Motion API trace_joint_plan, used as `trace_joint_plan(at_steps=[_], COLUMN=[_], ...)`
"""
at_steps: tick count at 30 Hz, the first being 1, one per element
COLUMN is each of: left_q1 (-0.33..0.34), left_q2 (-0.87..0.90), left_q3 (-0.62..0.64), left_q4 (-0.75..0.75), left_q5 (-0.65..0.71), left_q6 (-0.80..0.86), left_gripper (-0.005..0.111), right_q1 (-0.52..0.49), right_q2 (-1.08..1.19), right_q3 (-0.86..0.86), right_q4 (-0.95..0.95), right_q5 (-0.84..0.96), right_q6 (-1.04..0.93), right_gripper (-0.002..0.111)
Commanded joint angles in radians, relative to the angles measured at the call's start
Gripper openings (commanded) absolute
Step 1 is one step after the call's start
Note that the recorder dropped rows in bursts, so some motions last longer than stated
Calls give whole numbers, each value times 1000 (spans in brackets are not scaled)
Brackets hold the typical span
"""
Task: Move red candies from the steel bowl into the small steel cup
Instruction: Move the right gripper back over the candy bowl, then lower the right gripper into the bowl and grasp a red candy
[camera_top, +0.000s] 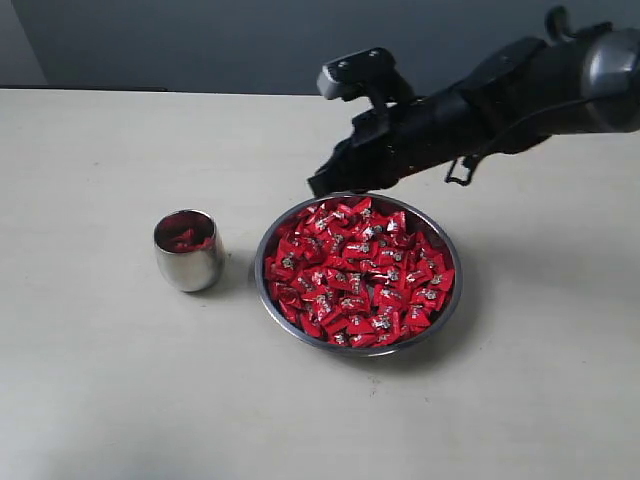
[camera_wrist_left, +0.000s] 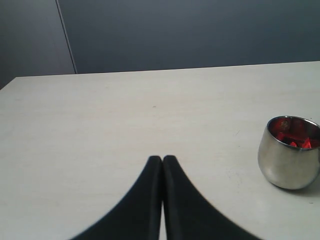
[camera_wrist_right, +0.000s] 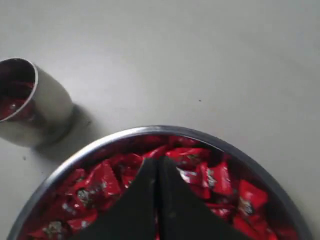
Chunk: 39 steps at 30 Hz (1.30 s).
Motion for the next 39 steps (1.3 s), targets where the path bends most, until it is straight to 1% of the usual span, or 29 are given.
trace_joint_plan(at_steps=[1, 3, 5, 13, 17, 24, 25, 27, 32, 36, 39], left_q1=[1, 1, 1, 1, 1, 1, 1, 1, 1, 1, 1], left_q2=[-4, -4, -4, -4, -4, -4, -4, -4, -4, -4, -4], left_q3=[4, 4, 4, 4, 4, 4, 4, 4, 4, 4, 4], left_q4=[-3, -3, -3, -3, -3, -3, -3, -3, -3, -3, -3], left_q5=[-2, -2, -2, -2, -2, -2, -2, -2, -2, -2, -2], left_q6=[-2, -2, -2, -2, -2, -2, -2, -2, -2, -2, -2], left_gripper=[0, 0, 0, 0, 0, 0, 0, 0, 0, 0, 0], right_q1=[-128, -163, -174, -176, -176, -176, -176, -176, -176, -176, -176], right_q2=[-96, -115, -117, -104, -51, 39, 48, 56, 58, 58, 58], right_q3=[150, 202, 216, 216, 216, 186, 177, 159, 130, 130, 130], right_q4=[250, 285, 300, 305, 305, 301, 294, 264, 108, -62, -105], right_q5=[51, 48, 40, -50, -61, 22, 32, 37, 35, 35, 33], right_q6=[-264, -303, -318, -314, -211, -100, -72, -20, 155, 299, 335], right_gripper=[-1, -1, -1, -1, -1, -1, 1, 8, 32, 32, 32])
